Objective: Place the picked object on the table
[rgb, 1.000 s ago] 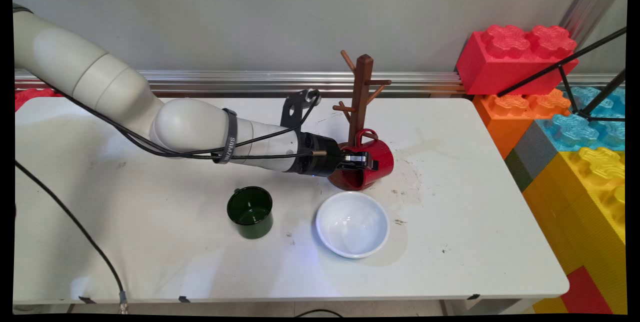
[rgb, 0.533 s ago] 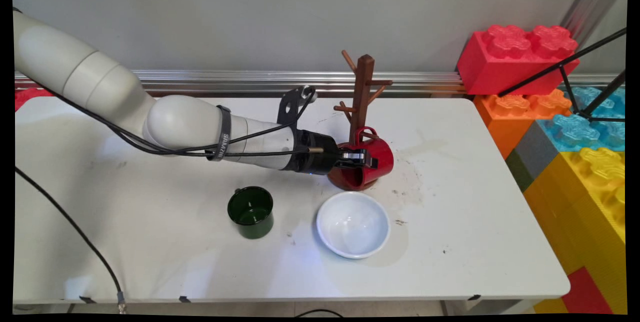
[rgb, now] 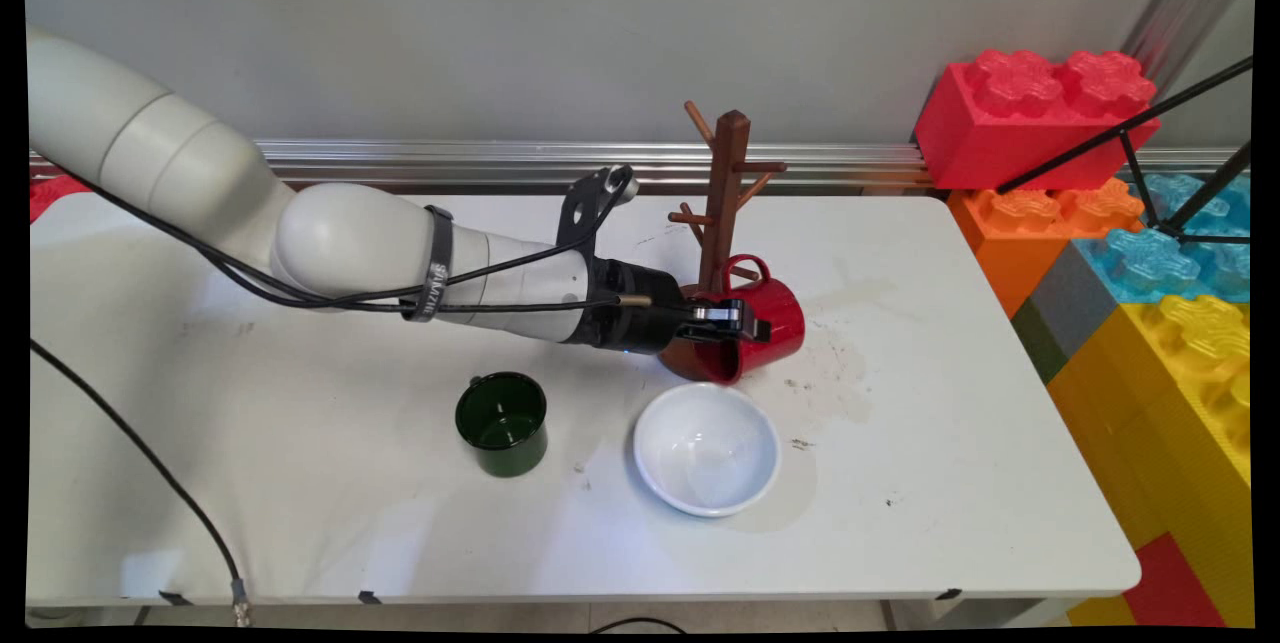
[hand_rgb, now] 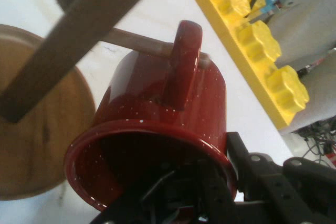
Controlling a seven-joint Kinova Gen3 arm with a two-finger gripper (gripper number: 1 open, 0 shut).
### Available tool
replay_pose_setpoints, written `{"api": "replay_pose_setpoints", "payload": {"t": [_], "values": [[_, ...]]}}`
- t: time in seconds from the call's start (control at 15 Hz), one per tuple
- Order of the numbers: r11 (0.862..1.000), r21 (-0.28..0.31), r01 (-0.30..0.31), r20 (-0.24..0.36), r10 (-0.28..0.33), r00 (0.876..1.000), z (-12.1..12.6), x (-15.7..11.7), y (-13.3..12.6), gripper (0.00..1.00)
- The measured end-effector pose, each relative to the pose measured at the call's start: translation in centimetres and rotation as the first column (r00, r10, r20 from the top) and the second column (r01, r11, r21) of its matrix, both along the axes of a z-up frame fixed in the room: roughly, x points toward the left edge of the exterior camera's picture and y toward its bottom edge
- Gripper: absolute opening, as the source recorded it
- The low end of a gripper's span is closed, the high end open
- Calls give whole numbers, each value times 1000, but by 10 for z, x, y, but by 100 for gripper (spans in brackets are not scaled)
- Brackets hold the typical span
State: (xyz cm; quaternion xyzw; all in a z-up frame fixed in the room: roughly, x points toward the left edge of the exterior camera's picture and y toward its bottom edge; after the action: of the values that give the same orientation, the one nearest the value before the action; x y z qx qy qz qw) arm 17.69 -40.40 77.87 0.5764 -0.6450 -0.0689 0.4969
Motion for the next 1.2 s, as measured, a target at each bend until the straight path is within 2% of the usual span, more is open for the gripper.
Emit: {"api": "replay_pose_setpoints", "payload": {"t": [0.73, 1.2], "values": [[998, 3, 66, -77, -66, 995, 38, -21, 24, 0], [987, -6, 160, -78, -160, 984, 68, -14, 44, 0]]}}
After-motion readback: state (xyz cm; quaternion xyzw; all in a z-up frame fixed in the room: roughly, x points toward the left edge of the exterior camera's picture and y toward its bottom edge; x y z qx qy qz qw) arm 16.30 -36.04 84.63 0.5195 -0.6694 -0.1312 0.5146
